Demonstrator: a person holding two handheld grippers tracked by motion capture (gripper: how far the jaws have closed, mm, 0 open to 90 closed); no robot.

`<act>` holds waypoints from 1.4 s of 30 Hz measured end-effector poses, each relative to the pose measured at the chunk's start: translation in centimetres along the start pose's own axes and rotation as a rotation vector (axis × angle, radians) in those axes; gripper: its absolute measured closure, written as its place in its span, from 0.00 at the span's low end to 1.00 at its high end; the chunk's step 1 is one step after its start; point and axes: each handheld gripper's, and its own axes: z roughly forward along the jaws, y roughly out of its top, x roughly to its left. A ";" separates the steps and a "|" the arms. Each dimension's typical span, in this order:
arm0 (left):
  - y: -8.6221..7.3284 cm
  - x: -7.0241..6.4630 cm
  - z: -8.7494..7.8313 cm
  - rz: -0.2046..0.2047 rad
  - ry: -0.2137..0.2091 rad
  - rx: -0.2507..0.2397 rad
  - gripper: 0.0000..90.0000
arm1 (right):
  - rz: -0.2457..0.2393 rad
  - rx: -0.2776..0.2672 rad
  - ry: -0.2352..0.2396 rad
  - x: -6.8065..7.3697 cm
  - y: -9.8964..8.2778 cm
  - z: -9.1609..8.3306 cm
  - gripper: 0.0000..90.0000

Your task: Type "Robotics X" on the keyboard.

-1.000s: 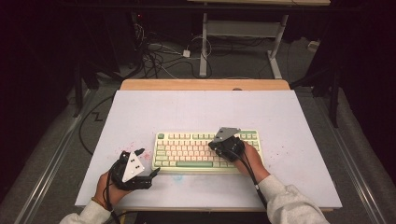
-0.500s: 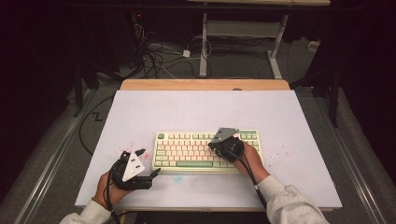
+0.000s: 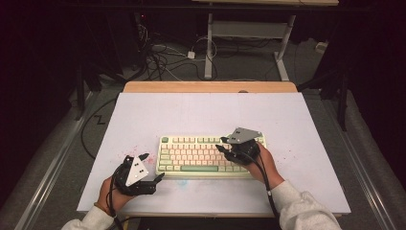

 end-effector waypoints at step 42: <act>1.5 -0.3 0.3 -0.026 -0.020 -0.006 0.35 | -0.044 -0.162 -0.147 1.6 -6.6 -7.8 0.22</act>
